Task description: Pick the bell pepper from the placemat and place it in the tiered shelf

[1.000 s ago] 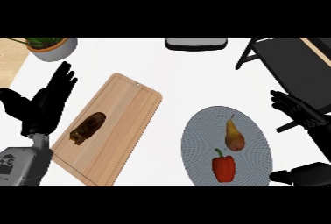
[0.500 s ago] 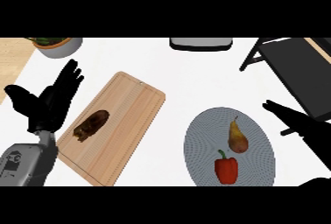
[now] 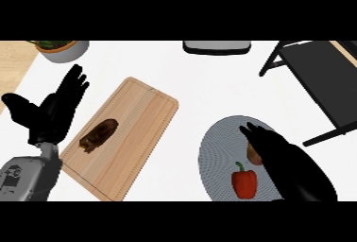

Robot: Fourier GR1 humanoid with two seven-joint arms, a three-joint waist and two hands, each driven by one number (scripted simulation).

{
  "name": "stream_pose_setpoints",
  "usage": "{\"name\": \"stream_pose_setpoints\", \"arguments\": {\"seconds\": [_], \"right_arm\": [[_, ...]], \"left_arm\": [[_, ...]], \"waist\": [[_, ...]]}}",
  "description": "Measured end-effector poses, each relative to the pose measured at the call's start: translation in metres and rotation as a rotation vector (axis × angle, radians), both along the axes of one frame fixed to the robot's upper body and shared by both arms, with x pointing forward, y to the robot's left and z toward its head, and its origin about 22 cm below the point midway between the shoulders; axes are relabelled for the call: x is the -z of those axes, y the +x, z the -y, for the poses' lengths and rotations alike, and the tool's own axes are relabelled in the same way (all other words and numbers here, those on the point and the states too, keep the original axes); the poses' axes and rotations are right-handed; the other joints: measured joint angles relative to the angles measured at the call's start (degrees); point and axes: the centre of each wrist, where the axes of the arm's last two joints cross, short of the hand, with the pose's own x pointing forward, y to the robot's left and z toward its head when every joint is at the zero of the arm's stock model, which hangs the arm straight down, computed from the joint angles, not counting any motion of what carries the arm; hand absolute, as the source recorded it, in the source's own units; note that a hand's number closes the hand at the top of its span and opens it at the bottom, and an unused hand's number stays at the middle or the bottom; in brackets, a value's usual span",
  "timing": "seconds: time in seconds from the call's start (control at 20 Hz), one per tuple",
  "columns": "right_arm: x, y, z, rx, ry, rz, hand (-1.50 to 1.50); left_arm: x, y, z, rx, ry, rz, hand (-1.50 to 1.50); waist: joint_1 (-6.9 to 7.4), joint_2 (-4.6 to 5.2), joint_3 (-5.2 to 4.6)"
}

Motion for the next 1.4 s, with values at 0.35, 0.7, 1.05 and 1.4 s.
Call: {"name": "stream_pose_setpoints", "arguments": {"seconds": [0.35, 0.7, 1.05, 1.4], "right_arm": [[0.021, 0.001, -0.019, 0.001, -0.108, -0.027, -1.50], [0.041, -0.006, -0.033, -0.007, -0.168, -0.052, -1.50], [0.056, -0.016, -0.034, 0.002, -0.198, -0.076, -1.50], [0.080, -0.010, -0.035, 0.044, -0.222, -0.082, -1.50]], "left_arm": [[0.000, -0.004, -0.005, -0.007, 0.005, -0.007, 0.00], [-0.003, -0.001, -0.006, -0.016, 0.000, -0.007, 0.00], [-0.002, -0.001, -0.012, -0.018, 0.000, -0.012, 0.00], [0.002, -0.004, -0.007, -0.015, 0.004, -0.004, 0.00]], "waist": [[-0.44, -0.05, 0.05], [-0.69, -0.06, 0.07], [-0.86, -0.06, 0.09], [-0.80, -0.03, 0.10]]}}
